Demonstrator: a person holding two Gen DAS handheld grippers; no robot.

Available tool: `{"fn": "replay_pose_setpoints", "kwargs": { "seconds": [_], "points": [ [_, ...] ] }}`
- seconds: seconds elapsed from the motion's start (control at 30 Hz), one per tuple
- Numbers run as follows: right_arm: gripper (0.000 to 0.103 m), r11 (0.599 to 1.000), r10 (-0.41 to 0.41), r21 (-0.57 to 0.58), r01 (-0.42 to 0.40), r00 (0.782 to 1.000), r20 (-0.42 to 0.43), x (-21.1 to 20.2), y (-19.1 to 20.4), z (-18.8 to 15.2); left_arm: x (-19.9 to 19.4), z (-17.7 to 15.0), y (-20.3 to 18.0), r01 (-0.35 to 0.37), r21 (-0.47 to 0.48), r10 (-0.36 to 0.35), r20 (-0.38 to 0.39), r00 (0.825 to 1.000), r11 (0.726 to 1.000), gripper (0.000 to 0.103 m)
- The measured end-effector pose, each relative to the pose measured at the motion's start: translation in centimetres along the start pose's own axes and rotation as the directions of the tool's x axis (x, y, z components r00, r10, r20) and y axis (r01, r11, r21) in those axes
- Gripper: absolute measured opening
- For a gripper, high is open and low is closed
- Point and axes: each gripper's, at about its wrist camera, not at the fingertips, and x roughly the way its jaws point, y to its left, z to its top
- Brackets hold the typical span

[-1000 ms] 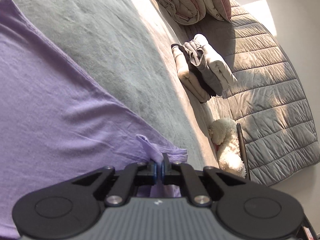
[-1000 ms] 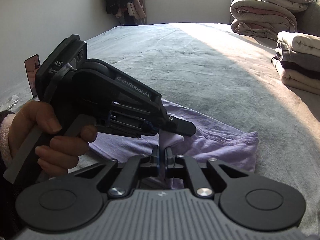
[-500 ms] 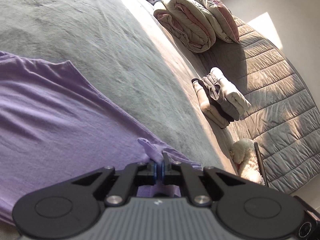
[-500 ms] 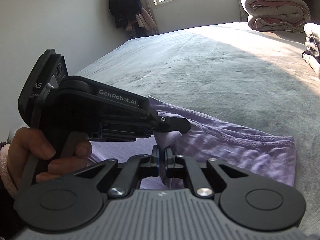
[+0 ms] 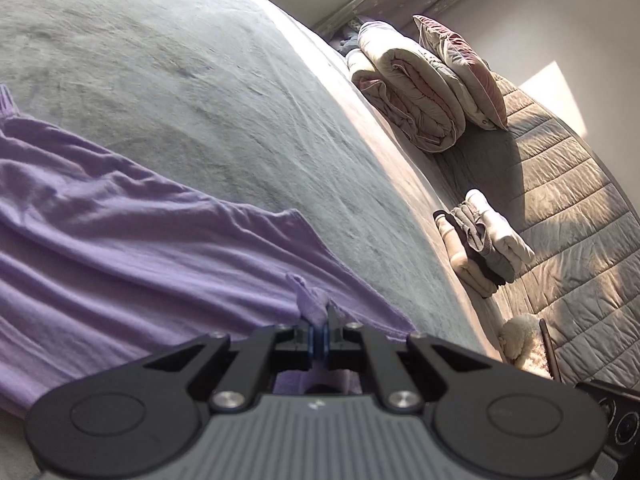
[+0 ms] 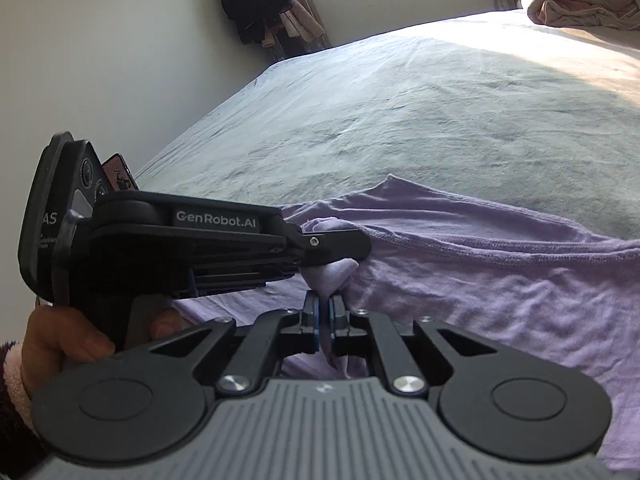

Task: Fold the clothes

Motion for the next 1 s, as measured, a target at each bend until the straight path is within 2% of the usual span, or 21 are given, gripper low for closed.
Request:
{"fn": "replay_pose_setpoints", "kwargs": {
  "seconds": [0.13,0.27,0.57,1.0],
  "points": [
    [0.007,0.997,0.044,0.071,-0.044,0.999,-0.001,2.6,2.1,0.3,-2.0,1.5,2.7,-0.027,-0.024,0.028,0.025,0.999,0.999,0.004],
    [0.007,0.987,0.077,0.139,-0.075,0.997,-0.012,5.0,3.6,0.6,-3.6,2.9,4.6,-0.056,0.005,0.056,0.034,0.998,0.998,0.003],
    [0.008,0.973,0.123,0.198,-0.117,0.992,-0.015,9.4,6.5,0.8,-6.0,4.9,8.4,-0.097,-0.044,0.100,0.056,0.993,0.994,0.003],
    [0.008,0.957,0.173,0.240,-0.164,0.985,-0.018,13.1,9.1,1.3,-8.0,6.3,11.0,-0.157,-0.091,0.166,0.102,0.981,0.983,0.004]
  ]
}}
